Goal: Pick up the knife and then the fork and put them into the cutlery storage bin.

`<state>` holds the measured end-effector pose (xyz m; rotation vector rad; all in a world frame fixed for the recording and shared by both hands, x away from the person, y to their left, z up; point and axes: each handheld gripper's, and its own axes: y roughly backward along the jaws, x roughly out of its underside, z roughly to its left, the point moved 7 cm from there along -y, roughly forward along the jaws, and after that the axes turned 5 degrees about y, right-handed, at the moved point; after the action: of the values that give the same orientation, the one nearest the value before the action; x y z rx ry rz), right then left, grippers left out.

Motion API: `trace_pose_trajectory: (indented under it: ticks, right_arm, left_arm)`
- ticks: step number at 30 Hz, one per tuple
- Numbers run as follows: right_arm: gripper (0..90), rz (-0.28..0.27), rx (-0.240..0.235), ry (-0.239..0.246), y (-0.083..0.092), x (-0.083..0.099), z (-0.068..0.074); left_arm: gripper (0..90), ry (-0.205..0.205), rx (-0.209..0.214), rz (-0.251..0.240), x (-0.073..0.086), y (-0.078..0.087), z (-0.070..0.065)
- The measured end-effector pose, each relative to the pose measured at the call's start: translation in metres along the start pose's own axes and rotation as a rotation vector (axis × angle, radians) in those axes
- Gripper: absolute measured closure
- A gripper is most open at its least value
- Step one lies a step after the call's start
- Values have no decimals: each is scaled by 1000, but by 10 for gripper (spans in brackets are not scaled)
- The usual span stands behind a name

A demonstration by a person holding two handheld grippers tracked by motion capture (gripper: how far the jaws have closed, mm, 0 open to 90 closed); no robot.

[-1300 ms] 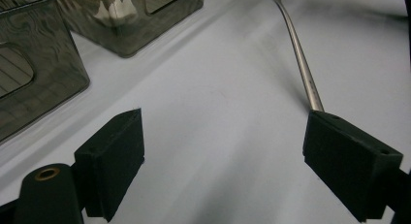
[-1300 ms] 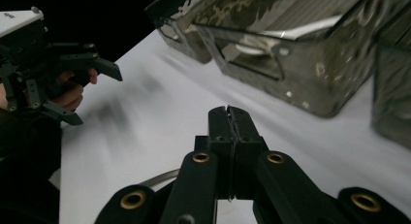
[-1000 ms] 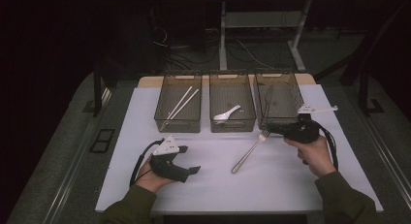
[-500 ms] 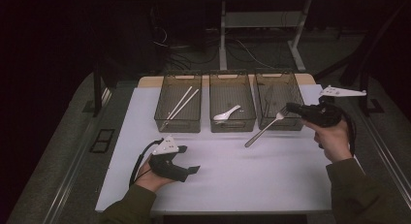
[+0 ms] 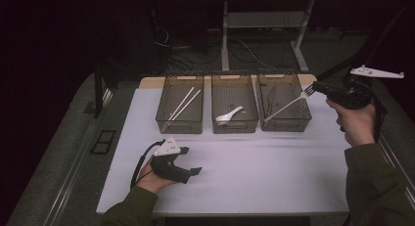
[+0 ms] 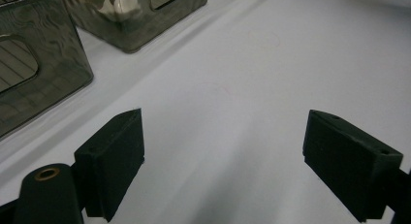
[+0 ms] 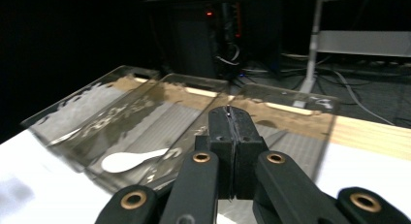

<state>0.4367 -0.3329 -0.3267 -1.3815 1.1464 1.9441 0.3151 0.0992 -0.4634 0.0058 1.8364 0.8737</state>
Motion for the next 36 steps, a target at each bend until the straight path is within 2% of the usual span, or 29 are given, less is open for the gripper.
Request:
trace_pose_trajectory:
  ticks: [4,8,11,22,27,31,36]
  right_arm:
    - [892,21,65,2,-6,0,-14]
    - [892,54,76,-13,-20,8,-22]
    - [892,93,95,0,-32,16,-25]
    - [891,197,68,-36,-67,42,-31]
    - [884,200,72,-64,-78,47,-37]
    - [855,227,121,-46,-88,54,-45]
    - [826,256,167,-59,-97,66,-55]
  left_arm:
    - [141,-1,3,3,0,-1,0]
    - [141,1,3,4,1,-1,0]
    - [141,10,4,-2,1,-1,1]
    - [141,8,5,2,1,-1,1]
    - [141,4,11,9,1,-2,1]
    - [141,7,13,7,1,-3,0]
    - [141,10,15,6,1,-4,1]
